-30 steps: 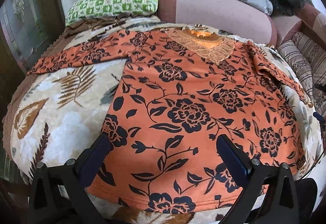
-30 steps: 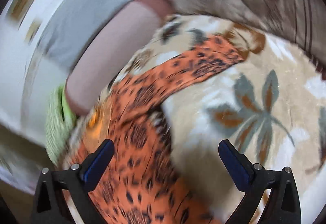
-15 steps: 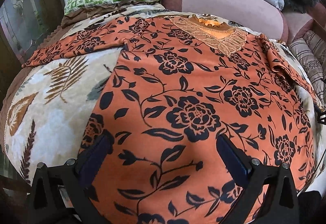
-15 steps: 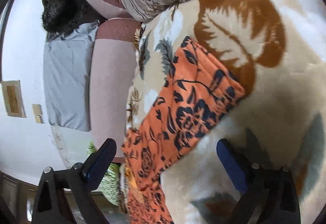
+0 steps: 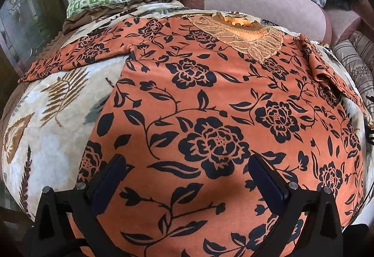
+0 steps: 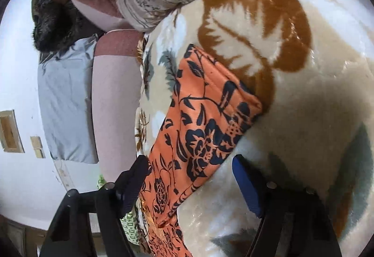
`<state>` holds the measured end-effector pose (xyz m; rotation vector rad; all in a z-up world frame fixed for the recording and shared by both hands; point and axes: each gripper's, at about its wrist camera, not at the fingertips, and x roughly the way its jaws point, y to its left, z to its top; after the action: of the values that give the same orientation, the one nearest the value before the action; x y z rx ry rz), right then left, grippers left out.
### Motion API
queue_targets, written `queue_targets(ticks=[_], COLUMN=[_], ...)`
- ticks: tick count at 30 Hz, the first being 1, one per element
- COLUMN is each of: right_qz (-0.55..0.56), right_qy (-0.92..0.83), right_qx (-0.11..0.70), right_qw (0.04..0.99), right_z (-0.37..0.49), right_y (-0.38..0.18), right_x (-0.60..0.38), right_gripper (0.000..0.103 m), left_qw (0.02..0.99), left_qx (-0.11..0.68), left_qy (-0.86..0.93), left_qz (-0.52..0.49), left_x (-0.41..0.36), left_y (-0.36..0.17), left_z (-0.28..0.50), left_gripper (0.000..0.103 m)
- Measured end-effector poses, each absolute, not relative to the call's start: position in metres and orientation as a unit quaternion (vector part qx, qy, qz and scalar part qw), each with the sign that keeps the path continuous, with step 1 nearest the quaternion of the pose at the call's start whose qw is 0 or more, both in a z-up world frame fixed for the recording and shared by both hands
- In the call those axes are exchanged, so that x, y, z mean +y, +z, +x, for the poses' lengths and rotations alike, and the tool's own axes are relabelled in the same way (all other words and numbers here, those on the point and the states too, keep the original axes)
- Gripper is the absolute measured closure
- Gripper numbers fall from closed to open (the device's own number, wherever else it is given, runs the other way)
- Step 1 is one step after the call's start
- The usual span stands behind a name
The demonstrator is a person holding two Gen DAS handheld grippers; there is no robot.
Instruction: Fold small clothes
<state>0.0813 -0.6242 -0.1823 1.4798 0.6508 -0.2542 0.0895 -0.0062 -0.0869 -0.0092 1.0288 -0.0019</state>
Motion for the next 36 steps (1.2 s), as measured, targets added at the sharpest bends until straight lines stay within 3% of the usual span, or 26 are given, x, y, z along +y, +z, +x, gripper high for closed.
queue_targets(ticks=[5,7,8,9,12,17,23,27,31,36], right_qz=[0.641,0.642,0.644,0.649,0.642,0.569,0.438,0.331,0.244,0.192], right_qy=[-0.154,-0.155,-0.158,-0.155,-0.168,-0.171,-0.087,0.002,0.063,0.125], right_qx=[0.305,0.292,0.288,0.291,0.303,0.304,0.27,0.257,0.282,0.338], right_qw=[0.687,0.691,0.691,0.686,0.684,0.745,0.853,0.908,0.926,0.913], right_z=[0.099,0.103,0.104,0.105,0.105,0.116,0.168,0.215,0.248,0.283], right_y=[-0.182,-0.181,-0.181,-0.185,-0.196,-0.161,-0.044,0.028,0.042,-0.003], right_x=[-0.624,-0.626,-0.627,-0.629,-0.631,-0.619,-0.546,-0.433,-0.315,-0.181], right_gripper=[0.024,0.029,0.048,0.085,0.096,0.097,0.097,0.097,0.097,0.097], left_qw=[0.87,0.871,0.871,0.872,0.872,0.874,0.884,0.888,0.889,0.878], left_qx=[0.493,0.492,0.491,0.489,0.489,0.484,0.465,0.455,0.445,0.449], left_qy=[0.0,0.001,0.001,0.001,0.004,0.01,0.011,0.02,0.034,0.039], left_qz=[-0.004,-0.006,-0.006,-0.007,-0.007,-0.026,-0.042,-0.067,-0.101,-0.16], left_x=[-0.001,0.002,0.005,0.007,0.015,0.033,0.056,0.078,0.106,0.134], left_y=[-0.089,-0.089,-0.09,-0.09,-0.093,-0.095,-0.092,-0.092,-0.094,-0.101], left_z=[0.09,0.092,0.093,0.095,0.099,0.101,0.105,0.104,0.101,0.103], left_gripper=[0.0,0.0,0.0,0.0,0.0,0.0,0.0,0.0,0.0,0.0])
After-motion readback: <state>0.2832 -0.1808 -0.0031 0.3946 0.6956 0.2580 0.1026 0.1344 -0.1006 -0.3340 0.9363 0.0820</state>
